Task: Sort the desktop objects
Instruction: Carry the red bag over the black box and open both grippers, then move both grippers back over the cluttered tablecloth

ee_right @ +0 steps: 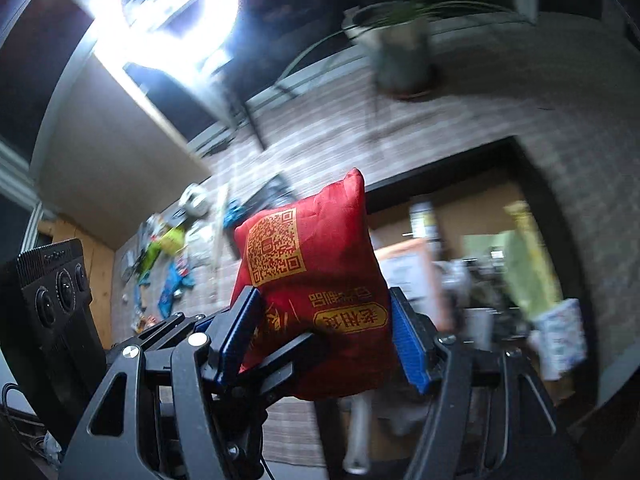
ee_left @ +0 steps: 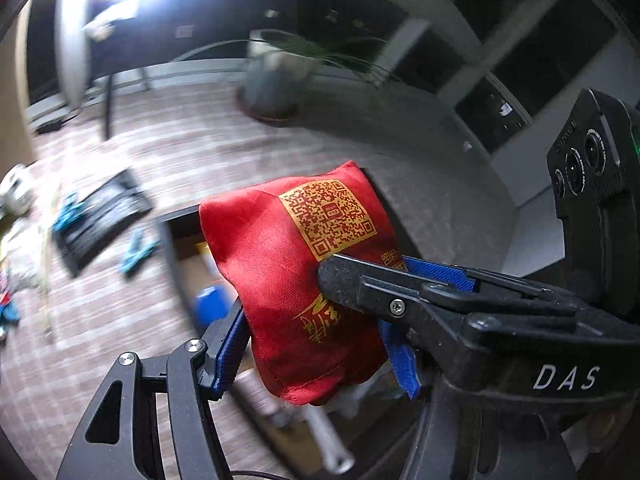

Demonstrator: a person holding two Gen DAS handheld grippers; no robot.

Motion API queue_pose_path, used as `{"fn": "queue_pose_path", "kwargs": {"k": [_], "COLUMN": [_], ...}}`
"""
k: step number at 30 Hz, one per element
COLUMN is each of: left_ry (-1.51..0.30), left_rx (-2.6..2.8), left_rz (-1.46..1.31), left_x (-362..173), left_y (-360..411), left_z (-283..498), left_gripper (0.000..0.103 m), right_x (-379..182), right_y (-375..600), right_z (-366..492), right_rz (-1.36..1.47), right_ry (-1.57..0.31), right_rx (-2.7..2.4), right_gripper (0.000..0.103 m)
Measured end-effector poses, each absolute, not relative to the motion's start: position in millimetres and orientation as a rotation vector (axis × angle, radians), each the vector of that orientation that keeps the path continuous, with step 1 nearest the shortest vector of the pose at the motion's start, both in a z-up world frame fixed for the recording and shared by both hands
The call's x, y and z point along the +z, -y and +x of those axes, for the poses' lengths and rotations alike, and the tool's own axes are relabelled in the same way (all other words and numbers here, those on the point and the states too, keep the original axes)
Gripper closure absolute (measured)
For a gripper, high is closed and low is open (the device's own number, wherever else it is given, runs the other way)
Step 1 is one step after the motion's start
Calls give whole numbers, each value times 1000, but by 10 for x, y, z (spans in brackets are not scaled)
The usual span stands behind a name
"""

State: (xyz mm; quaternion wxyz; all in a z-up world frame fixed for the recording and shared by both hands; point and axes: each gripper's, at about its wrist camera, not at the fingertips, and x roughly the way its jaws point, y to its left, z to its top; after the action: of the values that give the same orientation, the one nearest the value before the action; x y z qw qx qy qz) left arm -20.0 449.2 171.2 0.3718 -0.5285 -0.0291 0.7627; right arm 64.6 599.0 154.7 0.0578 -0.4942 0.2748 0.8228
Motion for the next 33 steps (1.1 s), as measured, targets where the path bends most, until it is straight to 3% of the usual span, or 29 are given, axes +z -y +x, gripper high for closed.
{"fn": "queue_pose_path", "kwargs": {"k": [15, 25, 33], "left_ry": [-104, -80, -53], "left_rx": [1921, 1963, 2048], "left_rz": [-1322, -1318, -1345], "left_x": [1748, 1786, 1730], "left_y": [-5691, -5446, -4829], "left_z": [-112, -145, -247], "left_gripper": [42, 42, 42], "right_x": [1623, 1672, 1557], "right_y": [-6932, -6881, -6428], "right_z": [1216, 1267, 948], "right_rz": [-1381, -1360, -1449], "right_ry": [-854, -838, -804], "right_rx": [2368, 2398, 2477], "right_gripper": [39, 35, 35]}}
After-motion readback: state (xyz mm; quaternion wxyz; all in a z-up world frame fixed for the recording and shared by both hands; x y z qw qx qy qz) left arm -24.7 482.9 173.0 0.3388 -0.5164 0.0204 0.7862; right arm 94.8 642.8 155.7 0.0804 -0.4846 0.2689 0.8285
